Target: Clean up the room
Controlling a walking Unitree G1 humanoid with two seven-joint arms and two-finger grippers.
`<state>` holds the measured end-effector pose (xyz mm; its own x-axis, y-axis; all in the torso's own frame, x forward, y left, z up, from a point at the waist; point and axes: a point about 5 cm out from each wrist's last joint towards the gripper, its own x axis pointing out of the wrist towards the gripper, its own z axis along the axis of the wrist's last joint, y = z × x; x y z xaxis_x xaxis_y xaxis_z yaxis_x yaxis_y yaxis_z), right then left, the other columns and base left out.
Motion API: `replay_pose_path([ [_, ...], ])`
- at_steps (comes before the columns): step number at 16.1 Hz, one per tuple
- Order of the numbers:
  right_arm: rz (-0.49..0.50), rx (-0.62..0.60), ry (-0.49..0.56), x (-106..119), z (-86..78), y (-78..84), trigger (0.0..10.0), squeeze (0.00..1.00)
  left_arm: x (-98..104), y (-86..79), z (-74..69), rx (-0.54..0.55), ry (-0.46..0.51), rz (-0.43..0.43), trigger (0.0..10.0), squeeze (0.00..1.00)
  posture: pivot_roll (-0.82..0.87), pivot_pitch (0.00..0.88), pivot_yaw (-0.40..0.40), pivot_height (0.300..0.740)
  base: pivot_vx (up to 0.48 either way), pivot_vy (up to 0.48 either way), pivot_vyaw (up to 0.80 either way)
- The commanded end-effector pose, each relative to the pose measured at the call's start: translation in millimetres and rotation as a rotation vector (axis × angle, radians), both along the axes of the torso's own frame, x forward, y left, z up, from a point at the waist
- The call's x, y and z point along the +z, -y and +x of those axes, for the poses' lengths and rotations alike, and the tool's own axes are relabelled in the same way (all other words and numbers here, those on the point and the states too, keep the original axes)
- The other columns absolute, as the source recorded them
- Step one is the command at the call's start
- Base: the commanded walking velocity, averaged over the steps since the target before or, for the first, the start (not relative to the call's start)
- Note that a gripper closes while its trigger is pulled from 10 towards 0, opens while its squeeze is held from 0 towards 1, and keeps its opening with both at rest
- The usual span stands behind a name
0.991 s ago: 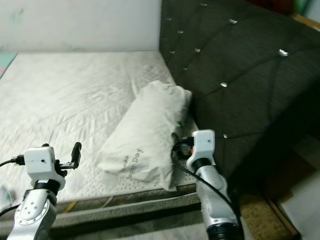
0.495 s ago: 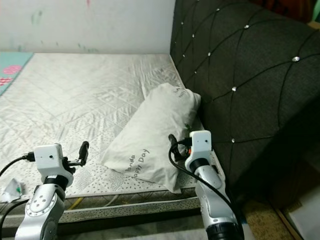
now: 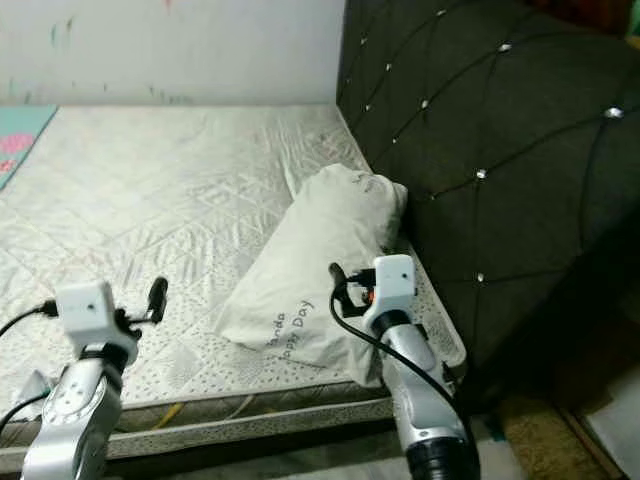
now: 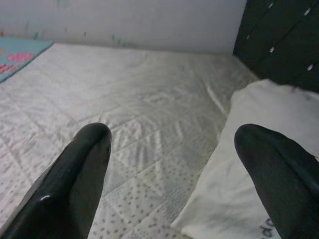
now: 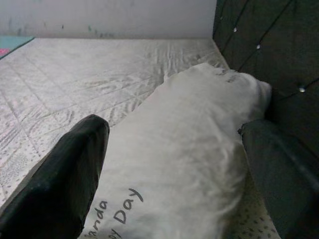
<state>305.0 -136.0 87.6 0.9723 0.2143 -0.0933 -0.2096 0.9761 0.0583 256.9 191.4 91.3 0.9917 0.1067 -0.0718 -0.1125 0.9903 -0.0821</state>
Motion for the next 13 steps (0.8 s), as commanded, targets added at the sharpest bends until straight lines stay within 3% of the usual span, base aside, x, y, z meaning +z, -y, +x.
replay_pose_path([
  [1, -0.008, -0.027, -0.022, -3.8, -1.2, 9.7, 10.0, 0.00, -5.0, 5.9, -0.3, -0.008, -0.025, -0.015, 10.0, 0.00, -0.05, 0.000, -0.053, 0.740, 0.000, 0.480, 0.00],
  [13, -0.012, 0.023, -0.018, -1.9, -0.3, 4.7, 10.0, 0.00, -6.8, 7.4, 2.1, 0.021, -0.025, -0.025, 10.0, 0.00, -0.05, 0.000, -0.059, 0.740, 0.000, 0.480, 0.00],
])
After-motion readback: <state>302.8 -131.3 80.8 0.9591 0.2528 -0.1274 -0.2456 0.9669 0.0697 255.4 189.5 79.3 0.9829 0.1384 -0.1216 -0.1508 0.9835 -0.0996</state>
